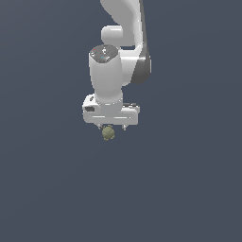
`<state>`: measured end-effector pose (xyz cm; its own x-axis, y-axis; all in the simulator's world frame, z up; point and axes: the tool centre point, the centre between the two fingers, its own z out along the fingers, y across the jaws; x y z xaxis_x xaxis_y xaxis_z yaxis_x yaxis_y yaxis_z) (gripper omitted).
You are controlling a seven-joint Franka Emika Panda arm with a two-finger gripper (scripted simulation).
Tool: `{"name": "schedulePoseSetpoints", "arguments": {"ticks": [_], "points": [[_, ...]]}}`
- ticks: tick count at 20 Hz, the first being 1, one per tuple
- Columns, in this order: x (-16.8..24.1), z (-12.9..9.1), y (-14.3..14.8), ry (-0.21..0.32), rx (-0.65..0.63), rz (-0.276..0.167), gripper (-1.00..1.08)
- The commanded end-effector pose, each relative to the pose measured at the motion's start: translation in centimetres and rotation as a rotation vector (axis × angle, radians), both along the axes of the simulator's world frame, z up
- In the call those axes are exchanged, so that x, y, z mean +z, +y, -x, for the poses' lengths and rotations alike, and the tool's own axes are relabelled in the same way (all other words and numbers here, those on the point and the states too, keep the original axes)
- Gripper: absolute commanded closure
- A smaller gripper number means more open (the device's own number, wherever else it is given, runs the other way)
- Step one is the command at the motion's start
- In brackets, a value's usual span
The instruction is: Pick up the object and move it to a goal position.
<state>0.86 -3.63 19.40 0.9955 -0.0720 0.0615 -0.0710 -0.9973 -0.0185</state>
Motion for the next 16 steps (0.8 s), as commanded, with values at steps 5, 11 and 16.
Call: {"name": "schedulePoseSetpoints", "arguments": {"ticks": [5, 11, 16], "points": [[-0.1, 0.1, -0.3, -0.001, 0.002, 0.000, -0.92], [-1.3, 0.8, -0.8, 0.006, 0.045, 0.006, -0.92], [-3.3, 2.0, -1.5, 0.016, 0.115, 0.013, -0.92]]}}
